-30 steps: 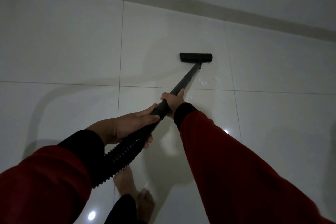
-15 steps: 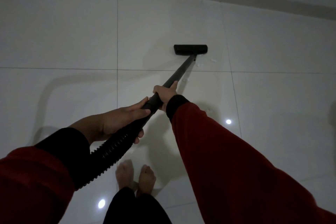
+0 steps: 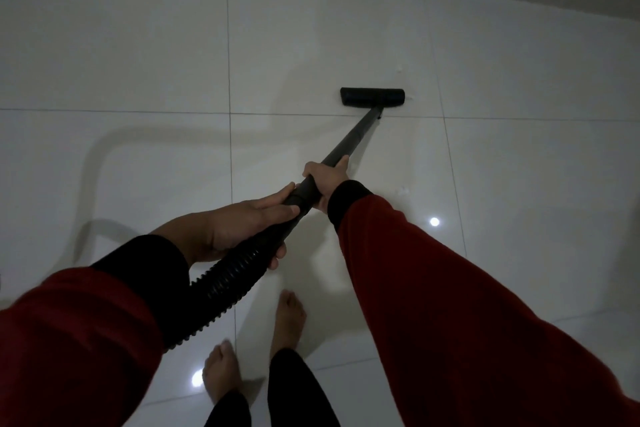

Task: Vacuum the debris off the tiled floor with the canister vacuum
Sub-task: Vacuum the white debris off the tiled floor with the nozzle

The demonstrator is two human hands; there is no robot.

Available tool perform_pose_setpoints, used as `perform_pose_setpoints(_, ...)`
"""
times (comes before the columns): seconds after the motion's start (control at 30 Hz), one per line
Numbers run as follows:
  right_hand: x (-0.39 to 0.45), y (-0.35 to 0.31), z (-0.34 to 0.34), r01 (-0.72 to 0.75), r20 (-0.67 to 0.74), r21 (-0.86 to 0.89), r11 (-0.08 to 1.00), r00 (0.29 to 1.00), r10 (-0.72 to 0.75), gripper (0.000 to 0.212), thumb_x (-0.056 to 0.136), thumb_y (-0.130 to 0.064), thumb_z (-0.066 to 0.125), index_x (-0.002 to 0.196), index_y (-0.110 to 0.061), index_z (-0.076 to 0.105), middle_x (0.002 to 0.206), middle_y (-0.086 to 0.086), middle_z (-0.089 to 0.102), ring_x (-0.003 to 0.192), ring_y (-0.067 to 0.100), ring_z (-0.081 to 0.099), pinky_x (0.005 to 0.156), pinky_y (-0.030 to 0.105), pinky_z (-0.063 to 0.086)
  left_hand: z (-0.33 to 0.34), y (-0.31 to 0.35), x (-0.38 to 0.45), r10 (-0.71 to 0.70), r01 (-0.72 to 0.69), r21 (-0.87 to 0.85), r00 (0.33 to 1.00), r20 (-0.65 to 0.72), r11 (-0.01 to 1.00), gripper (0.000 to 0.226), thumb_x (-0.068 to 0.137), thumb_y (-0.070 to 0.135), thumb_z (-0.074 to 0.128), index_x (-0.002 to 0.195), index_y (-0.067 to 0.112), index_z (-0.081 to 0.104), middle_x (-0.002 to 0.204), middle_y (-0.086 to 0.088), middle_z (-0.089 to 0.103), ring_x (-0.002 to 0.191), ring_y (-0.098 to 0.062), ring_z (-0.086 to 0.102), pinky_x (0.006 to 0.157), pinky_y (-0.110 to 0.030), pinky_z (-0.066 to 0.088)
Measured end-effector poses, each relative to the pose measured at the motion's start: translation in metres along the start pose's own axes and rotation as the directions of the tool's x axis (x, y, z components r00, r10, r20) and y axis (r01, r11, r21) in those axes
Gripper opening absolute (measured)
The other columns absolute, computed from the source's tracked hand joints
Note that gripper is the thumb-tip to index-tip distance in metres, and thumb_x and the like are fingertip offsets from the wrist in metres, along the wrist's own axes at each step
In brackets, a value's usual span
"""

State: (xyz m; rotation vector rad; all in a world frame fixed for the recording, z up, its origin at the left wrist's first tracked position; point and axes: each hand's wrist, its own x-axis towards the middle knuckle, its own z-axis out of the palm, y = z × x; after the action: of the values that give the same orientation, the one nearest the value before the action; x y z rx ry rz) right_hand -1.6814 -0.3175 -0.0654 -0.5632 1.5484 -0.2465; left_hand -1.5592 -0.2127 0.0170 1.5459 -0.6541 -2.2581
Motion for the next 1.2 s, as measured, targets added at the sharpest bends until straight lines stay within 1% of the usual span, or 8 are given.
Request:
perform_pose_setpoints(0.33,-0.036,0.041,0.022,-0.01,-0.012,0.026,1.0,1.0,0.011,0.103,0.083,-0.003,0.051,0.147,-0.041,-0.02,0.092,0.011,0.053,0.092,0.029,0.058,0.091,0.051,0.053,0.002,-0.041,-0.04,0.012,-0.011,-0.007,1.0,0.01,1.0,0.06,0.098,0.033,0.042,0.147,0.047,0.011,0.054,-0.005,0.061,0.044,-0.015,0.06,0.043,-0.021,0.049)
perform_pose_setpoints(0.5,-0.051,0.07,0.028,-0.028,-0.008,0.045,0.999,1.0,0.028,0.101,0.084,-0.001,0.05,0.147,-0.04,-0.019,0.091,0.011,0.052,0.093,0.029,0.057,0.091,0.049,0.053,0.008,-0.068,-0.055,0.008,-0.008,0.0,1.0,0.028,1.0,0.061,0.098,0.032,0.042,0.148,0.045,0.009,0.053,-0.004,0.062,0.045,-0.015,0.06,0.045,-0.02,0.05)
perform_pose_setpoints(0.67,-0.067,0.094,0.029,0.008,-0.006,0.07,0.998,1.0,-0.008,0.102,0.083,-0.003,0.051,0.147,-0.04,-0.019,0.095,0.011,0.053,0.092,0.029,0.057,0.09,0.048,0.053,0.015,-0.091,-0.066,0.018,-0.018,0.005,0.999,0.037,1.0,0.062,0.098,0.032,0.043,0.148,0.045,0.009,0.055,-0.005,0.062,0.048,-0.015,0.06,0.048,-0.022,0.051)
perform_pose_setpoints(0.77,-0.078,0.11,0.027,0.031,0.005,0.098,0.995,0.999,-0.031,0.101,0.084,-0.003,0.051,0.147,-0.041,-0.018,0.103,0.013,0.053,0.083,0.025,0.058,0.086,0.045,0.054,0.022,-0.105,-0.075,0.032,-0.032,0.0,0.999,0.037,0.999,0.062,0.098,0.032,0.044,0.148,0.046,0.011,0.057,-0.005,0.062,0.05,-0.017,0.06,0.049,-0.023,0.052)
perform_pose_setpoints(0.83,-0.088,0.121,0.025,0.041,0.032,0.114,0.993,0.998,-0.045,0.101,0.085,-0.003,0.051,0.147,-0.042,-0.019,0.097,0.011,0.054,0.073,0.021,0.057,0.076,0.041,0.055,0.03,-0.116,-0.083,0.035,-0.035,-0.004,0.999,0.023,0.999,0.061,0.098,0.031,0.044,0.147,0.046,0.011,0.054,-0.004,0.062,0.047,-0.015,0.06,0.047,-0.021,0.051)
perform_pose_setpoints(0.93,-0.102,0.14,0.018,0.048,0.07,0.122,0.991,0.996,-0.057,0.099,0.088,-0.003,0.051,0.148,-0.041,-0.018,0.093,0.009,0.054,0.067,0.018,0.056,0.063,0.035,0.053,0.044,-0.135,-0.089,0.04,-0.04,0.001,0.999,0.01,0.999,0.062,0.098,0.032,0.044,0.147,0.046,0.009,0.055,-0.003,0.063,0.048,-0.016,0.06,0.049,-0.022,0.052)
perform_pose_setpoints(1.03,-0.111,0.163,0.008,0.04,0.11,0.144,0.989,0.992,-0.056,0.1,0.089,-0.003,0.054,0.148,-0.041,-0.018,0.092,0.008,0.055,0.066,0.018,0.058,0.063,0.034,0.053,0.056,-0.158,-0.088,0.036,-0.036,0.001,0.999,0.001,0.999,0.063,0.097,0.033,0.045,0.147,0.048,0.01,0.055,-0.003,0.064,0.052,-0.018,0.061,0.054,-0.026,0.055)
perform_pose_setpoints(1.2,-0.128,0.205,-0.016,0.065,0.182,0.169,0.983,0.979,-0.096,0.104,0.088,-0.003,0.06,0.149,-0.039,-0.016,0.094,0.004,0.053,0.072,0.02,0.06,0.071,0.035,0.055,0.09,-0.194,-0.09,0.033,-0.033,-0.027,0.999,-0.004,0.999,0.062,0.096,0.033,0.047,0.144,0.052,0.013,0.057,-0.006,0.062,0.052,-0.021,0.06,0.057,-0.029,0.055)
